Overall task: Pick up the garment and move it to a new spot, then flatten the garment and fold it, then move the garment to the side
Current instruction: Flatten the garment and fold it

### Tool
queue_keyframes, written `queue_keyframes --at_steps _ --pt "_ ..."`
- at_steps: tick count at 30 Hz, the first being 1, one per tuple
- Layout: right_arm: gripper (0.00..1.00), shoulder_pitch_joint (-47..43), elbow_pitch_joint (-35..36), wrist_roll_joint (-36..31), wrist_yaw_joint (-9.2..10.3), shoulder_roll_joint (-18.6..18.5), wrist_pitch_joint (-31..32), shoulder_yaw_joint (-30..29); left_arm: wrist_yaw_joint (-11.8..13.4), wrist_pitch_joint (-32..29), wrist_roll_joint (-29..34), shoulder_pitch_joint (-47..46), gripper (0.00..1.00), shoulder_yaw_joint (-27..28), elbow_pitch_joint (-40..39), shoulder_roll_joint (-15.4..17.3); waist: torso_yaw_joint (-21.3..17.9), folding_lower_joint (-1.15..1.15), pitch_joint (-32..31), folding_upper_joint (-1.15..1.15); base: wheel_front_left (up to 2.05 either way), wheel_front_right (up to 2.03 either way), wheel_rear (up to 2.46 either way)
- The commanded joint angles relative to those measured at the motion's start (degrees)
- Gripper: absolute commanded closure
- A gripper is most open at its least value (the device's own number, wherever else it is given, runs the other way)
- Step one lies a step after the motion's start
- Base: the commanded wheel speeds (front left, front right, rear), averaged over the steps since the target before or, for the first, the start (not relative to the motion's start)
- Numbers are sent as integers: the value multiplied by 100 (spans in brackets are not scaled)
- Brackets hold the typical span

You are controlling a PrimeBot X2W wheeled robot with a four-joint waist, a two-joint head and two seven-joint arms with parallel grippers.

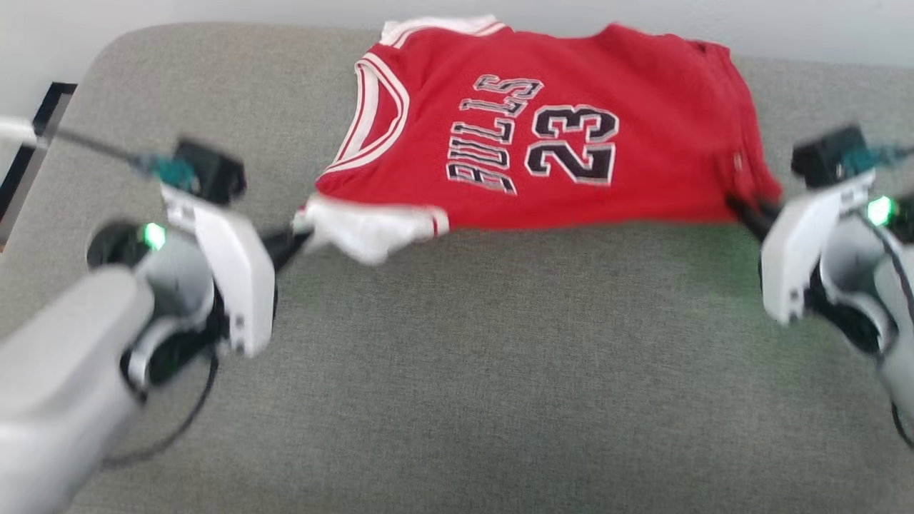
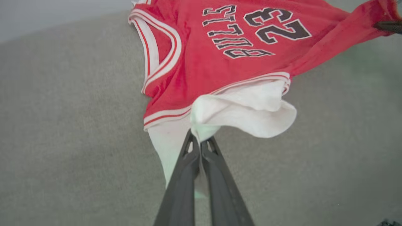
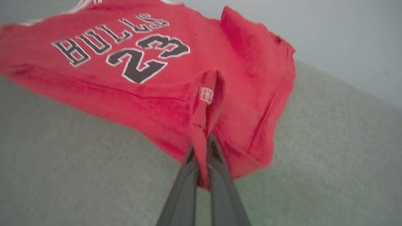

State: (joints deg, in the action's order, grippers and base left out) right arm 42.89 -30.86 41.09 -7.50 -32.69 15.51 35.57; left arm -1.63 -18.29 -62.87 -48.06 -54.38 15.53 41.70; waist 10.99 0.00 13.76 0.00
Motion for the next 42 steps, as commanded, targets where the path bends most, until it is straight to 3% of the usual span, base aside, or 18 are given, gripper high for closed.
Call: queue_keyframes --at_steps 1,8,15,19,23,28,34,38,42 --pt "100 -395 375 131 2 -174 246 -39 262 -113 -128 351 100 -10 -412 217 -29 0 -23 0 0 0 0" --pt "100 -1531 1559 317 2 -659 799 -388 1115 -389 -405 1251 100 -94 -1754 895 -113 0 -47 0 0 0 0" --pt "100 -2767 2510 442 2 -859 1359 -1039 1939 -593 -776 2182 100 -275 -2798 1433 -179 0 3 0 0 0 0" --pt "100 -3324 2958 417 2 -925 1657 -1347 2311 -786 -1019 2586 100 -424 -3194 1656 -198 0 48 0 0 0 0" --pt "100 -3694 3239 385 2 -859 1836 -1616 2487 -871 -1060 2700 100 -462 -3432 1762 -221 0 99 0 0 0 0" --pt "100 -3860 3485 298 2 -631 1887 -2039 2415 -847 -780 2296 100 -294 -3569 1899 -283 0 169 0 0 0 0" --pt "100 -3634 3863 -10 2 -213 2038 -2581 2115 -951 -105 1293 100 41 -3421 2094 -429 0 280 0 0 0 0" --pt "100 -3260 3934 -324 2 24 2185 -2774 1733 -1066 278 536 100 188 -3013 1934 -524 0 407 0 0 0 0" --pt "100 -2750 3743 -535 2 195 2214 -2723 1246 -1107 577 -102 100 168 -2299 1512 -613 0 547 0 0 0 0"
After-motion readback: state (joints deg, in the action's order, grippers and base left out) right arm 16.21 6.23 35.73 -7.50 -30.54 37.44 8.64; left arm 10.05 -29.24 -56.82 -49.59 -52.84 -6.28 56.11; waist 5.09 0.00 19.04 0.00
